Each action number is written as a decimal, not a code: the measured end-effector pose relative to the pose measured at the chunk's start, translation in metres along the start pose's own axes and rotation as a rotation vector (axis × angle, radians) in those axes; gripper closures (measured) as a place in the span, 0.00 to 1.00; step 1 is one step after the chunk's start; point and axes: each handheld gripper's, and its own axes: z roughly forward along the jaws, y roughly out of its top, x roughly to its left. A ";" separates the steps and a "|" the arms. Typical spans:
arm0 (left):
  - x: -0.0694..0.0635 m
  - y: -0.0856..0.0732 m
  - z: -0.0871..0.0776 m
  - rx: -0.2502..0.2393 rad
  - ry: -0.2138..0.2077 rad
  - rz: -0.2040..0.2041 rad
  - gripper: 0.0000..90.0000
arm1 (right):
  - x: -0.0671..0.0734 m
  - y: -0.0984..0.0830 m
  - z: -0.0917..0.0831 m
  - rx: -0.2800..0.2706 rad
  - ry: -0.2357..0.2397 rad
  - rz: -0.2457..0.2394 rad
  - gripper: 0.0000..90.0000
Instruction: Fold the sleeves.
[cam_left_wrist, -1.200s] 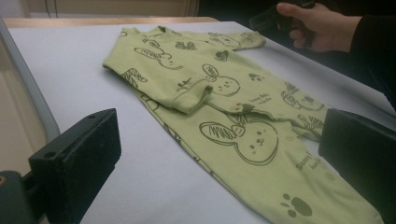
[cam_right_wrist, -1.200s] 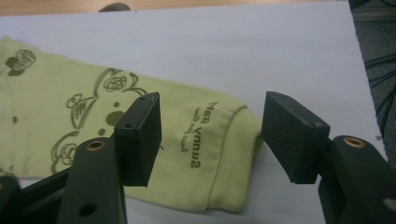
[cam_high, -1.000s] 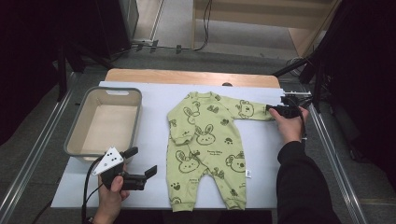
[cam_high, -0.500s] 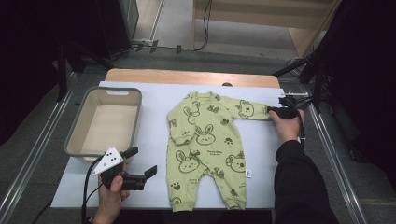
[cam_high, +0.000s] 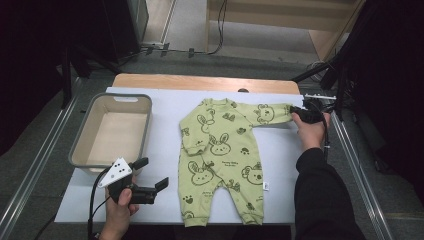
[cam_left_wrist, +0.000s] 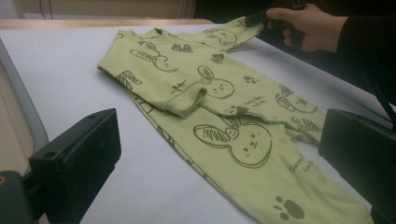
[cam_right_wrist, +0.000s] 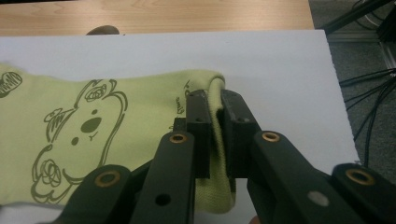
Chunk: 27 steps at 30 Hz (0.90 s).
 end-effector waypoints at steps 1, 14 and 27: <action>0.000 0.000 0.000 0.001 0.000 0.001 0.00 | 0.001 0.000 0.000 0.000 0.005 0.000 0.90; -0.001 0.001 0.000 -0.002 -0.010 0.000 0.00 | 0.027 0.004 -0.008 -0.017 0.018 -0.070 0.88; -0.002 0.001 0.000 -0.002 -0.016 -0.001 0.00 | 0.073 0.004 -0.019 -0.060 0.101 -0.149 0.88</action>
